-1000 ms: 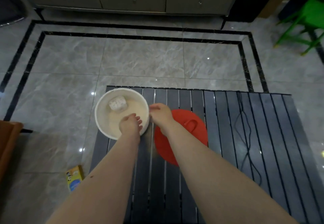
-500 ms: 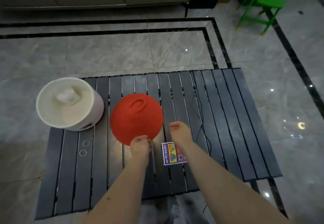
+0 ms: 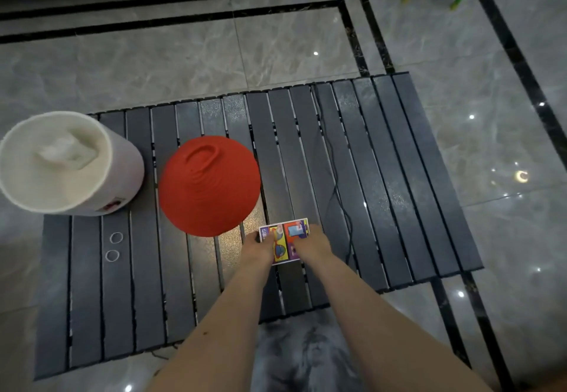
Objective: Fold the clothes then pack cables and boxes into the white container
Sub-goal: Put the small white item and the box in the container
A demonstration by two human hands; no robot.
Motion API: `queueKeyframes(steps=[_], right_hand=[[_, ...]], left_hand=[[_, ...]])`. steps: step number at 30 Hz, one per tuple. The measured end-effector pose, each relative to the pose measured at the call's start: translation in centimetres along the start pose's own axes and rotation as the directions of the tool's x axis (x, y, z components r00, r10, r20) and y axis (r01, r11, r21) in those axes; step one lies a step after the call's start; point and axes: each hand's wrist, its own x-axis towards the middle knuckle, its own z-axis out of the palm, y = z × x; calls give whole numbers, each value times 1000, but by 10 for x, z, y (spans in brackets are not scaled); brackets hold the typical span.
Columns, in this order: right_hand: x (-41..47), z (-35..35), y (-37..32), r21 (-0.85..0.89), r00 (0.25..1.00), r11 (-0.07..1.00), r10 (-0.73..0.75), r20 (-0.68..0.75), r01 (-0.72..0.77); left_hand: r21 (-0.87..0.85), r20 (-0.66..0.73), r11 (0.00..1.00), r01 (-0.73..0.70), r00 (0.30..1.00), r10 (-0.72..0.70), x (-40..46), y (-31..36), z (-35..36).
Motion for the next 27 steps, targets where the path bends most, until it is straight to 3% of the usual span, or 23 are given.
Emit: queueKeyframes(steps=[11, 16, 20, 24, 27], right_hand=[[-43, 24, -56, -47, 996, 998, -41, -77, 38], [-81, 39, -111, -207, 960, 975, -127, -249, 75], [-108, 59, -154, -245, 917, 952, -258, -306, 186], [-128, 92, -197, -248, 872, 904, -410, -269, 348], [-139, 119, -229, -201, 840, 864, -498, -214, 461]], left_hand=[[-151, -74, 987, 50, 995, -62, -15, 21, -50], [-262, -128, 965, 2, 991, -36, -29, 50, -95], [-362, -194, 932, -37, 980, -36, -32, 71, -136], [-469, -331, 880, -76, 939, -96, -29, 93, -192], [-535, -413, 824, -186, 908, -63, -22, 109, -231]])
